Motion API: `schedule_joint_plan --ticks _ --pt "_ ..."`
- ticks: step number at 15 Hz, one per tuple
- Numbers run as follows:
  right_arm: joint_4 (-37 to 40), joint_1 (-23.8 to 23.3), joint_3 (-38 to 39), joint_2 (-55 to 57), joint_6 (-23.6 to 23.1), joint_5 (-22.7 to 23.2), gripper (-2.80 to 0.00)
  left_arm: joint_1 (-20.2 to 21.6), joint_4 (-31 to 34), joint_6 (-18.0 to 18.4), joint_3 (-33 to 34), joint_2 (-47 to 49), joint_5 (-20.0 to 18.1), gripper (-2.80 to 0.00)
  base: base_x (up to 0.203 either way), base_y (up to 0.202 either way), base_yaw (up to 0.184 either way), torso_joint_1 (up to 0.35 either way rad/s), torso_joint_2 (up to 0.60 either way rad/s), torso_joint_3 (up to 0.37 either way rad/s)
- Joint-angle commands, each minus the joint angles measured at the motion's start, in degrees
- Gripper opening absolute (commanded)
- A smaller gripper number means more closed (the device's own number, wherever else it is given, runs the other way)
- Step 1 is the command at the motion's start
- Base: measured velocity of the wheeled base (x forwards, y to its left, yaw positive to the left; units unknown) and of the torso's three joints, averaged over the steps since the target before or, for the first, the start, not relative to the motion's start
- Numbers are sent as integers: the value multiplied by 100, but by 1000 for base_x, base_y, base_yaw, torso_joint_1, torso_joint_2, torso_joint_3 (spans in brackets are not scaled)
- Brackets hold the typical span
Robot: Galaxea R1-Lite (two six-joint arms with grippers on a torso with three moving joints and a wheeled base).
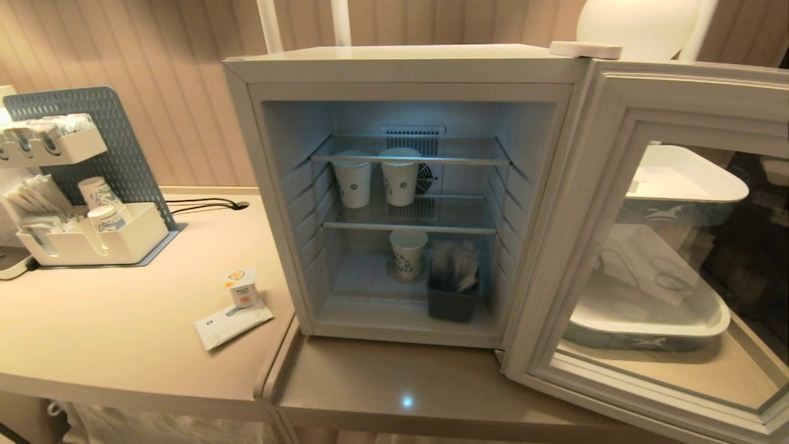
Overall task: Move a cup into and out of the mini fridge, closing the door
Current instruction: Close the freezer door
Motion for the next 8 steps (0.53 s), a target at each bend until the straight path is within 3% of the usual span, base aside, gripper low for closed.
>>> schedule_joint_plan --ticks 1,3,8 --pt "17 0 2 -9 -3 2 -280 1 1 -22 9 -2 1 -280 0 -190 0 2 2 -1" --pt "17 0 -6 -9 -3 2 -280 1 1 -22 9 -2 1 -280 0 -132 0 2 3 1" --pt "7 0 3 -9 -3 2 -280 1 1 -22 9 -2 1 -280 0 0 0 0 0 0"
